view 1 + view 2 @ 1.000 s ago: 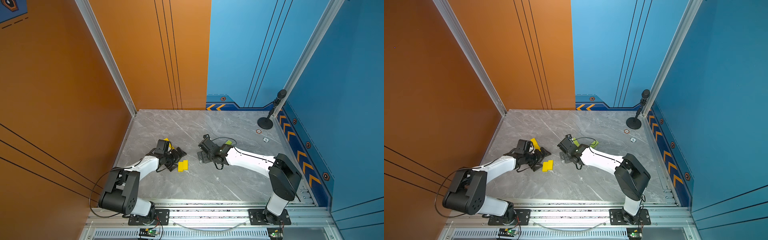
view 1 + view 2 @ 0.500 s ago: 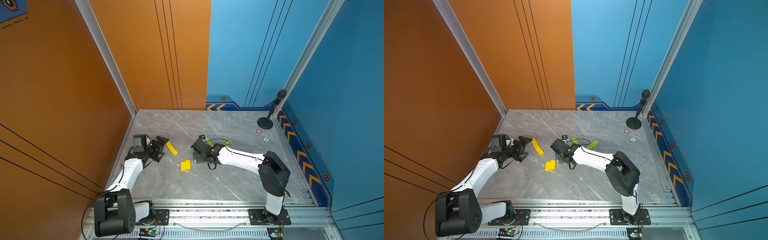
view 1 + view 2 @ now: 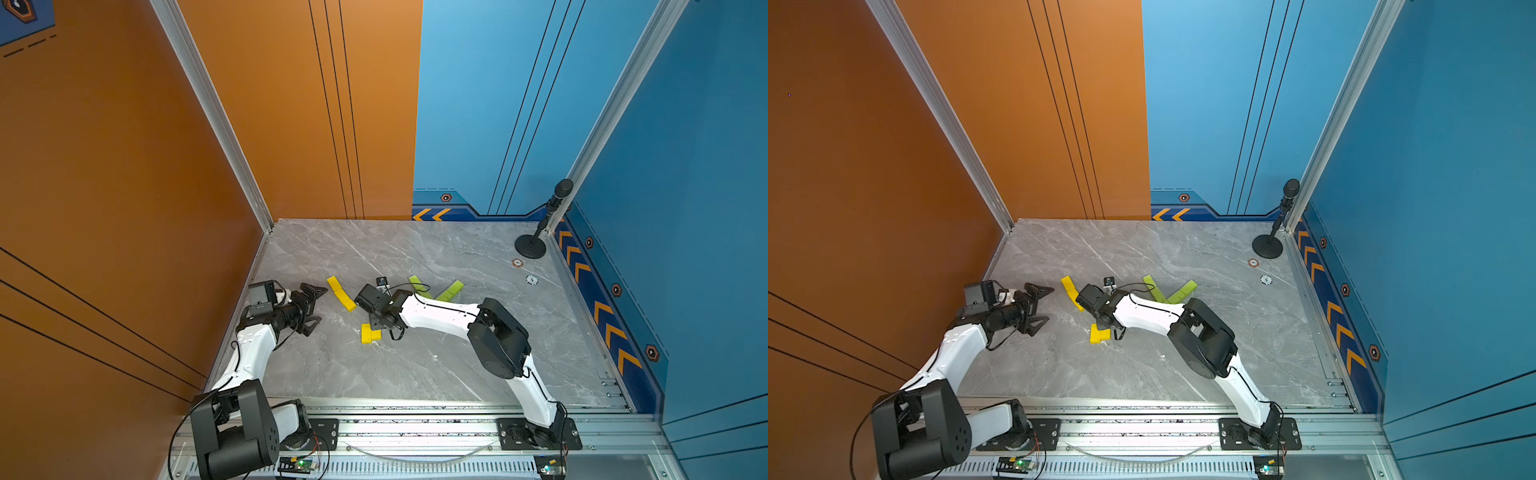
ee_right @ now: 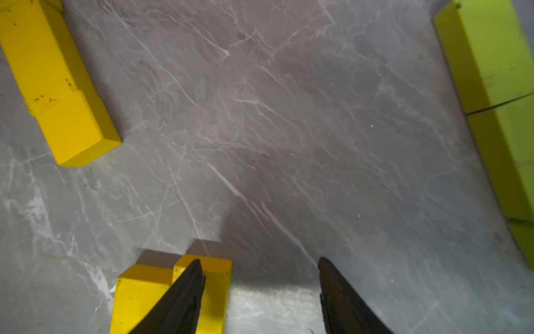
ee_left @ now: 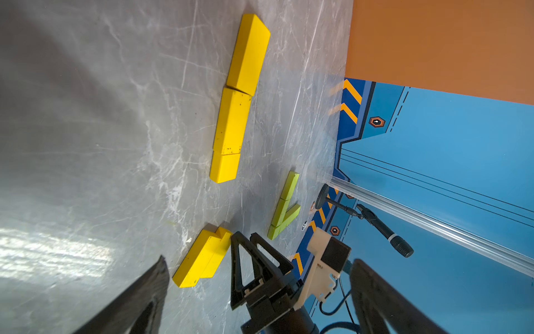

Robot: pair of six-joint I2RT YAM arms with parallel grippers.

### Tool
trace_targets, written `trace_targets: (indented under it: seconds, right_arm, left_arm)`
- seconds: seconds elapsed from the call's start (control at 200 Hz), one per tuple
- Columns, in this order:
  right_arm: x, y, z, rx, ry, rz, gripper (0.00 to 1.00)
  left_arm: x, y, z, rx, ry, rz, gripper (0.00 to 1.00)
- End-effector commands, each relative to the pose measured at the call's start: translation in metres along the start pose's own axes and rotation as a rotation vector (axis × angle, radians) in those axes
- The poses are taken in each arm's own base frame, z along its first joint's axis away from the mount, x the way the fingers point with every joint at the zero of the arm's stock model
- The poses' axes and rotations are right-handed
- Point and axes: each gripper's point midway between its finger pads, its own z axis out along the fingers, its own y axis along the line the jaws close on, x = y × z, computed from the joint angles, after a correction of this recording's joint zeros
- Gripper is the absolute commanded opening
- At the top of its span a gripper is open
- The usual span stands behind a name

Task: Assemble the letter v with building blocks
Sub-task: Move the building block to the center of the board.

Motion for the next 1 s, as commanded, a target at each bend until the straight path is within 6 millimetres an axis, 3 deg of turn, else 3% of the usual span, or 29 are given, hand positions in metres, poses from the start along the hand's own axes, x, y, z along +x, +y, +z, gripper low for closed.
trace_targets:
  seconds: [0.0,0.195,0.245,0.461,0.996]
  right_arm:
    - [0.004,-0.001,0.004,0.032,0.021,0.015,0.62]
    - [0.01,0.006,0.015,0.031,0.042,0.01,0.62]
    - [0.001,0.014,0.01,0.007,0.023,0.017,0.61]
    - [0.005,0.024,0.005,-0.008,0.024,0.0,0.61]
    - [0.015,0.019,0.005,0.021,0.03,-0.018,0.54]
  left_arm:
    - [0.001,-0.002,0.001,0.012,0.021,0.026,0.98]
    - [-0.008,0.001,0.008,-0.005,0.014,0.016,0.98]
    - [-0.012,0.001,0.011,-0.011,0.008,0.018,0.98]
    - [-0.016,-0.004,0.021,-0.026,0.007,0.026,0.98]
    - [-0.022,-0.011,0.035,-0.026,-0.001,0.035,0.98]
